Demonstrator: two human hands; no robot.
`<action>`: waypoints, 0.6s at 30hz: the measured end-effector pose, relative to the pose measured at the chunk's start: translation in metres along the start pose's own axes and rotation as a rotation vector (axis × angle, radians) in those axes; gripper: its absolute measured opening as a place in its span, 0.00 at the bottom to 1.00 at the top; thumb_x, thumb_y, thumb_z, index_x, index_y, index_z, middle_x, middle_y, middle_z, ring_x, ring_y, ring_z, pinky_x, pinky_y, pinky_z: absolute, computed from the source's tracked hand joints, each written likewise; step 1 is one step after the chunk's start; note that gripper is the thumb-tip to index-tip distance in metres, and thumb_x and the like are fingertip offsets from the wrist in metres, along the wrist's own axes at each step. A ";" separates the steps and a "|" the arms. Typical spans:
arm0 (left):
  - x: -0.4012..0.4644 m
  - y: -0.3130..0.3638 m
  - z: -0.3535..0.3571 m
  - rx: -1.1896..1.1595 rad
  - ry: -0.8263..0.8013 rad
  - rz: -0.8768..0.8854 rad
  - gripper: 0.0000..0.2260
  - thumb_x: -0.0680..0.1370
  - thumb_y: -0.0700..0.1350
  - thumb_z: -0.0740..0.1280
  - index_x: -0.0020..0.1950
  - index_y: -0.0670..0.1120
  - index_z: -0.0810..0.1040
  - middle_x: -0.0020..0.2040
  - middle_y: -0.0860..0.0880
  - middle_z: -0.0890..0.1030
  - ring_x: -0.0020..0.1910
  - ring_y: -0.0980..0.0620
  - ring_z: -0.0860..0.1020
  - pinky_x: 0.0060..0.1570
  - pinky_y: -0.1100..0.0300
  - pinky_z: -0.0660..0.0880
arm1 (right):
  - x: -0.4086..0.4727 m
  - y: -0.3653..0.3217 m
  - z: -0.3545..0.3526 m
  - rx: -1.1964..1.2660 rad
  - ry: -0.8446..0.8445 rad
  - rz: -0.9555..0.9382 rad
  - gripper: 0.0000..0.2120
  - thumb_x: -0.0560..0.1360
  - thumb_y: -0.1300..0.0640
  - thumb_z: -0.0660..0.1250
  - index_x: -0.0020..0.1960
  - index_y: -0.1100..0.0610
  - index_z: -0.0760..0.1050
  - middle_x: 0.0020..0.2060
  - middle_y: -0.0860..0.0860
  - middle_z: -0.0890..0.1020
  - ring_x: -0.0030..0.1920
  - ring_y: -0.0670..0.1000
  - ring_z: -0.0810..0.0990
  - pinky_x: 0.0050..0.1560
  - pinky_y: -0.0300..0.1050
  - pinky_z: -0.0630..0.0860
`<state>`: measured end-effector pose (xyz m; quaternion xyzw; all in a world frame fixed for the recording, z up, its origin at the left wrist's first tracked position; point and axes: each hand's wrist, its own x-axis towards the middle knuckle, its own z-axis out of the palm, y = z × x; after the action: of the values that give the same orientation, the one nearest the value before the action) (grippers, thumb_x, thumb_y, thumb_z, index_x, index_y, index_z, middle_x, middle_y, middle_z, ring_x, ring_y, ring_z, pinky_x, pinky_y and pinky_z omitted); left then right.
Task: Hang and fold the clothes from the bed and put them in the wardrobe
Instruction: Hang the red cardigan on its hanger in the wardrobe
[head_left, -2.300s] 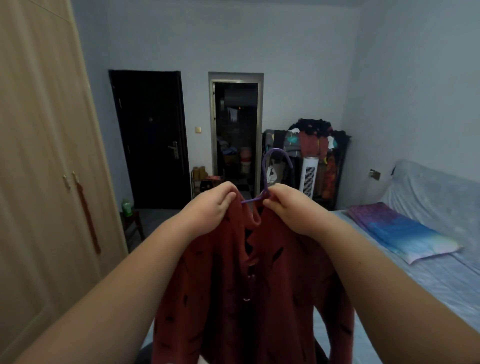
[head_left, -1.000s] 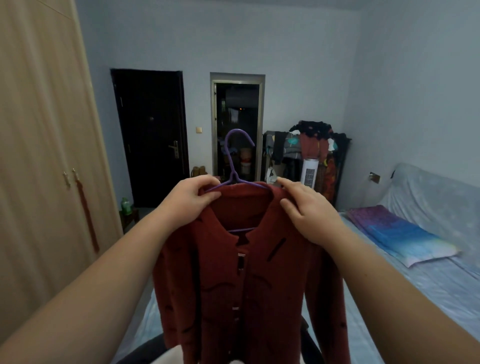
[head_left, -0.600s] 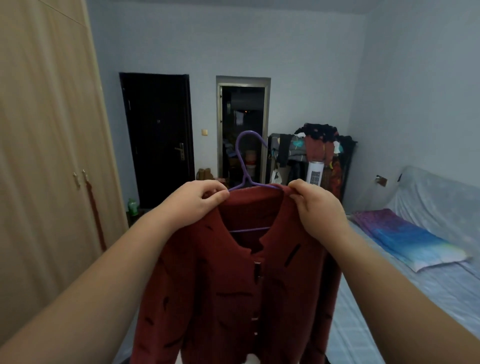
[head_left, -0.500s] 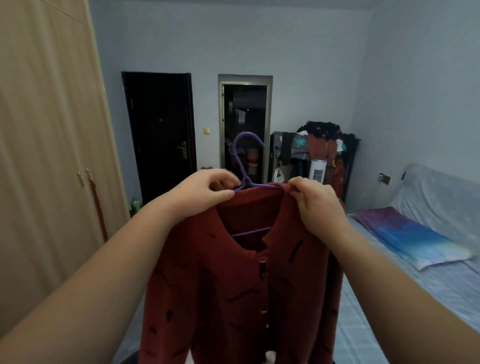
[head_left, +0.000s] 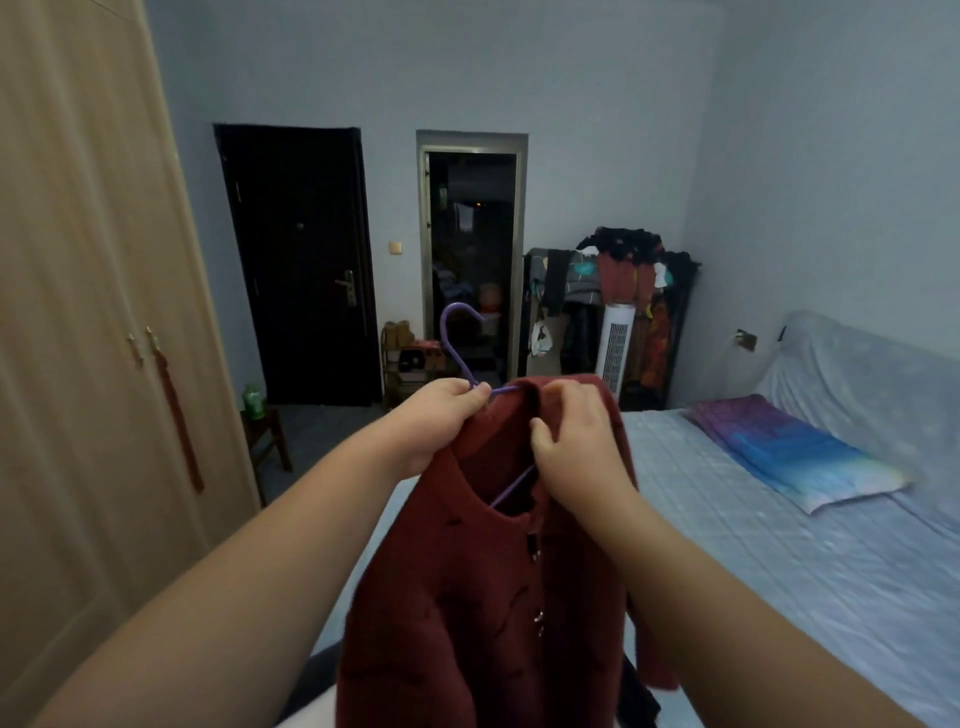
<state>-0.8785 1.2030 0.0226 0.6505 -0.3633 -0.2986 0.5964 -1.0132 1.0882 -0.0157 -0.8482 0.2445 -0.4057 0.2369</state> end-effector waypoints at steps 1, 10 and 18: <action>-0.001 -0.001 0.002 -0.073 0.014 -0.026 0.13 0.84 0.45 0.61 0.45 0.40 0.78 0.34 0.43 0.80 0.31 0.49 0.79 0.38 0.56 0.80 | -0.010 -0.009 0.001 0.064 -0.033 0.029 0.08 0.78 0.57 0.67 0.56 0.54 0.74 0.51 0.49 0.77 0.51 0.46 0.75 0.56 0.45 0.69; -0.024 -0.018 0.002 -0.586 0.023 -0.257 0.07 0.78 0.36 0.59 0.42 0.40 0.74 0.36 0.45 0.74 0.34 0.49 0.74 0.40 0.56 0.74 | -0.063 -0.072 0.014 0.025 -0.441 0.216 0.24 0.72 0.33 0.67 0.60 0.47 0.69 0.46 0.42 0.79 0.45 0.43 0.80 0.42 0.43 0.77; -0.063 -0.051 -0.019 -0.852 -0.093 -0.236 0.22 0.70 0.33 0.57 0.63 0.32 0.74 0.58 0.36 0.79 0.65 0.39 0.76 0.70 0.49 0.69 | -0.095 -0.061 0.021 -0.260 -0.301 0.245 0.09 0.78 0.54 0.62 0.56 0.54 0.66 0.47 0.54 0.80 0.50 0.60 0.80 0.45 0.52 0.74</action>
<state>-0.8923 1.2671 -0.0283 0.3697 -0.1576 -0.5165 0.7561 -1.0348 1.1973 -0.0452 -0.8866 0.3579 -0.2077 0.2069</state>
